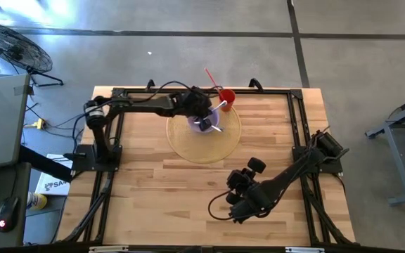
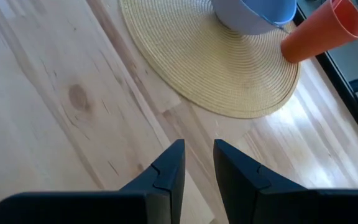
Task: Pick & Place Utensil
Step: Put the silver spoon into the purple bowl, then return to Home Position
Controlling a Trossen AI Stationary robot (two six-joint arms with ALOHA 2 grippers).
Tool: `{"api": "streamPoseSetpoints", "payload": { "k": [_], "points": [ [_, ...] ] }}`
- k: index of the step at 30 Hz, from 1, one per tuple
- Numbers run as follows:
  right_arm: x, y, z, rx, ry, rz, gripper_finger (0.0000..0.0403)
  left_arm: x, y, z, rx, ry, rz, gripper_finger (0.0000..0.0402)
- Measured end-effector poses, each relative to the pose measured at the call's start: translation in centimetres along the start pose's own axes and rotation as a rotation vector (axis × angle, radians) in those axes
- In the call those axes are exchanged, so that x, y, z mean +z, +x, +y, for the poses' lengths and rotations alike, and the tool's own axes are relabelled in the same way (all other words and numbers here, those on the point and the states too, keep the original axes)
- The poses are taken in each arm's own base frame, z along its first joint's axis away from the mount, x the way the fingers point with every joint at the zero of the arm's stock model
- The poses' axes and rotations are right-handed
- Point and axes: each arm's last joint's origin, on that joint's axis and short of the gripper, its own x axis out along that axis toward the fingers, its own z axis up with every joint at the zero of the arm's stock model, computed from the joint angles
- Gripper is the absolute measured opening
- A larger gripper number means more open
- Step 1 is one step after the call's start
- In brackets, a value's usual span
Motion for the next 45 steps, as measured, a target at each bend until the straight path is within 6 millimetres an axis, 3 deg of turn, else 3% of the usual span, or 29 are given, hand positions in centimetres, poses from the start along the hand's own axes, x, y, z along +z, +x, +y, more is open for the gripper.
{"api": "streamPoseSetpoints", "payload": {
  "k": [18, 31, 45],
  "points": [
    [0.0, 0.0, 0.0, 0.005, 0.000, 0.005, 0.0078, -2.7, 1.9, 0.0, 0.003, 0.009, -0.118, 0.0005],
    [0.0, 0.0, 0.1, 0.008, -0.001, 0.002, 0.0078, -4.1, 3.3, 0.1, 0.046, -0.024, -0.062, 0.0020],
    [0.0, 0.0, 0.1, 0.009, 0.001, -0.002, 0.0078, -4.3, 3.3, 0.1, 0.047, -0.033, -0.036, 0.0082]
  ]
}}
